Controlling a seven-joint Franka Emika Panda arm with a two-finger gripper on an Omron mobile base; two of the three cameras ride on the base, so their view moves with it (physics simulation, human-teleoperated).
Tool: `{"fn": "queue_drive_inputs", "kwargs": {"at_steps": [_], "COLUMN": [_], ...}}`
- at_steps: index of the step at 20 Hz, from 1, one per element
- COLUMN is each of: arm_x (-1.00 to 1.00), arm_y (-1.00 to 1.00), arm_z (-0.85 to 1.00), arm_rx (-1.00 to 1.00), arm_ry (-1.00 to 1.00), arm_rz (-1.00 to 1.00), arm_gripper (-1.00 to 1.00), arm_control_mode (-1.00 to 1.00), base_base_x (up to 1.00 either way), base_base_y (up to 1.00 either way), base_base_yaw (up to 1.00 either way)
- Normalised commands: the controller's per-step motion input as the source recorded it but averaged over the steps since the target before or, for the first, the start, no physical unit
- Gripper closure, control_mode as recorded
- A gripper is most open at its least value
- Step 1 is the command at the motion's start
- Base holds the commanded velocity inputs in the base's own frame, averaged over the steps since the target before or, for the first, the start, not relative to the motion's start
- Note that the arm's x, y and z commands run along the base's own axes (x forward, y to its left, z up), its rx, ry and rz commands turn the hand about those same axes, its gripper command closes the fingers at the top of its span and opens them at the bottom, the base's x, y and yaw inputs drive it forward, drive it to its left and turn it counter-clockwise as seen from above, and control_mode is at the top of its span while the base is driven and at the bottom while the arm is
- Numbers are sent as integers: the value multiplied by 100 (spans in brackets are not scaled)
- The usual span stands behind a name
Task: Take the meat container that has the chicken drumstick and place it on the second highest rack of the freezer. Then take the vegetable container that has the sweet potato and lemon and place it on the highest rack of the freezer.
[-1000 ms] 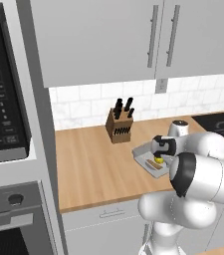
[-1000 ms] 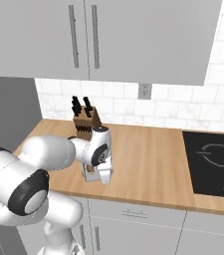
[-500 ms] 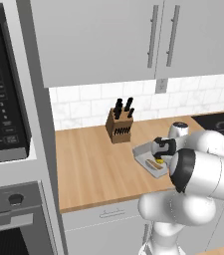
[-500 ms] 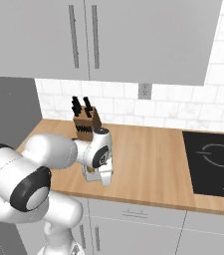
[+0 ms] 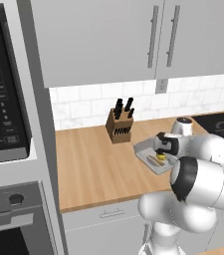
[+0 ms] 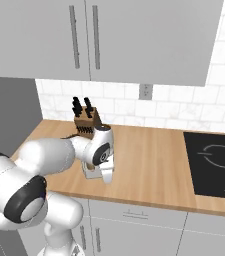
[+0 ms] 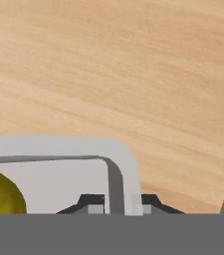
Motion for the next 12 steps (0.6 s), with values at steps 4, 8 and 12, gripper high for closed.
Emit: {"fn": "queue_drive_inputs", "kwargs": {"at_steps": [4,8,12], "arm_x": [-23,-23,-42], "arm_y": [0,13,22], "arm_z": [88,90,89], "arm_rx": [3,1,0], "arm_ry": [0,1,1], "arm_rz": [-12,-21,-25], "arm_gripper": [100,100,100], "arm_control_mode": [-100,-100,-100], "base_base_x": [0,0,0], "base_base_y": [0,0,0], "base_base_yaw": [0,0,0]}}
